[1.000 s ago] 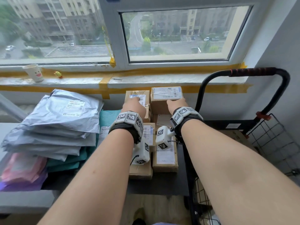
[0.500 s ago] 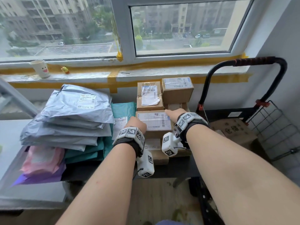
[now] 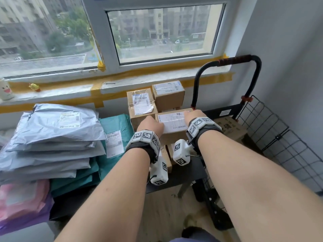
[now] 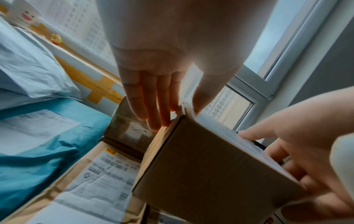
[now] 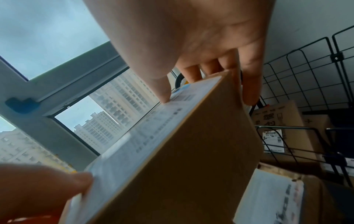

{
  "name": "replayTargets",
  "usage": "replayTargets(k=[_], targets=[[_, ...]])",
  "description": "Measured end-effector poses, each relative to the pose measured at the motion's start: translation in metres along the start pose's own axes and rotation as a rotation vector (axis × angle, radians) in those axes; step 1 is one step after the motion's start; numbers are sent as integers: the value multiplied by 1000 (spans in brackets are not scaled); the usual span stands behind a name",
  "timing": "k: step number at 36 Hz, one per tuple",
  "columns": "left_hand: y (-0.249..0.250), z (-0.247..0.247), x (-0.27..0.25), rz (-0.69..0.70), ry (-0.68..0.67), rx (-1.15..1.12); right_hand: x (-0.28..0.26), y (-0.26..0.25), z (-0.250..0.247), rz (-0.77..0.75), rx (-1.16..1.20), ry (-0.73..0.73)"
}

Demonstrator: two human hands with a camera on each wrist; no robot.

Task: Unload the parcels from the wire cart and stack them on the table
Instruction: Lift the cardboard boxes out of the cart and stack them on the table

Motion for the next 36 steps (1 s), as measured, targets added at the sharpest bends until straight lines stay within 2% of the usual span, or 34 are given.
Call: replayTargets(k=[2, 7, 11, 16, 23, 27, 36], targets=[[13, 6, 4, 31, 10, -7, 11, 2, -9, 33, 67, 99], [42, 18, 22, 92, 42, 24, 39, -3, -30, -20, 74, 204], [55, 18, 42, 110, 150, 125, 66, -14, -26, -36, 134, 143], [66, 13, 67, 129, 256, 361, 90, -35, -14, -103, 136, 55], [55, 17, 88, 20, 206, 418, 108, -54, 11, -194, 6, -59], [47, 21, 91, -37, 191, 349, 111, -58, 19, -196, -11, -39], [46, 20, 93, -56, 149, 308, 111, -57, 19, -182, -19, -38]])
Point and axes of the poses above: each hand's wrist, its own x-axis towards the middle knuckle, its own z-axis out of the palm, y = z × x, the point moved 6 cm from there along x, towards the middle knuckle, and after that the axes turned 4 degrees about y, right-handed, at the moved point
